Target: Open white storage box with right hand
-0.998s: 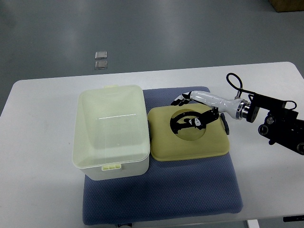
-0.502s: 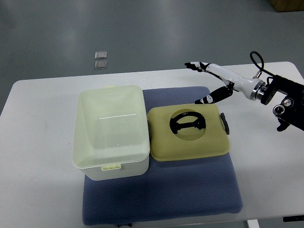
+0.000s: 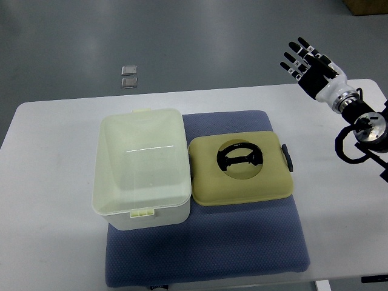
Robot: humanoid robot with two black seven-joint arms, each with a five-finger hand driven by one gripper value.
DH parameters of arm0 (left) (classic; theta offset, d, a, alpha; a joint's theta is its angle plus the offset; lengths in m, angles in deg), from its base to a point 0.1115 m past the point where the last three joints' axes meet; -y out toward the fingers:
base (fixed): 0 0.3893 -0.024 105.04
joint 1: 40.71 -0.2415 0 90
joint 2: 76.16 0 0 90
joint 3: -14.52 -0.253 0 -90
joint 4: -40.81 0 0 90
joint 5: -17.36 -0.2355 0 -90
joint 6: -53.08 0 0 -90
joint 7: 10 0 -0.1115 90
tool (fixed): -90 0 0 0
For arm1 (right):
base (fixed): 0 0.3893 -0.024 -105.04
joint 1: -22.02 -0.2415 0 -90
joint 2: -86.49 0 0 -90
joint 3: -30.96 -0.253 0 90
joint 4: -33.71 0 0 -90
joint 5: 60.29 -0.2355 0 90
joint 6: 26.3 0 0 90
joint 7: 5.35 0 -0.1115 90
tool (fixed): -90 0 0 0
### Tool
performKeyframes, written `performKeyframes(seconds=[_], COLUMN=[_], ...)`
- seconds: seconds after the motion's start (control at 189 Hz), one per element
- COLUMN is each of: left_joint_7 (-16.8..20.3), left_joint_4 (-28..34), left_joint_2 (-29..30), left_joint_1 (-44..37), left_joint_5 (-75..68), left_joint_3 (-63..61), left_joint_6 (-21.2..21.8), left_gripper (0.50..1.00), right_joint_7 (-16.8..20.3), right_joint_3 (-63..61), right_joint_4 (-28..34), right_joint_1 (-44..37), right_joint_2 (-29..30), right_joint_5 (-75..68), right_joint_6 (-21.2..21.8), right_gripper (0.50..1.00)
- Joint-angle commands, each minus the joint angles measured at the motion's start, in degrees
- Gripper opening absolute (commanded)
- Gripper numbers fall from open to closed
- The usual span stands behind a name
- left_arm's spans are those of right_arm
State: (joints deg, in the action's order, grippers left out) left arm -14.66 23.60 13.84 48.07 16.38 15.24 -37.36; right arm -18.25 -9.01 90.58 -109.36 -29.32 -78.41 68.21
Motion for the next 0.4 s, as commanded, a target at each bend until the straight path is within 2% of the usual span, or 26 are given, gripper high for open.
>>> performKeyframes(seconds=[0.0,0.106,0.169,0.396], left_joint_7=[0.01,0.01,0.01,0.01], left_joint_4=[0.07,0.34,0.34,0.16], left_joint_2=[0.0,0.0,0.0,0.0], left_joint_1=[-0.01,-0.01,-0.01,-0.01], left_joint_5=[0.02,0.11,0.11,0.11], left_joint_3=[0.07,0.07,-0.02,0.07], left_joint_6=[0.0,0.0,0.0,0.0], left_gripper=[1.0,1.0,1.0,1.0], right_joint_7=[-0.28,-0.19,-0.19,-0.37], right_joint_3=[-3.19,-4.42,-4.42,-4.5], right_joint_4=[-0.72,-0.8,-0.89,-5.11], right_joint_1=[1.83,4.56,4.82,4.73], right_joint_2=[2.78,4.01,4.45,5.86], right_joint_5=[-1.22,-0.51,-0.34,0.37], right_joint_6=[2.53,9.11,11.31,11.58], right_gripper=[0.928,0.928,0.928,0.928])
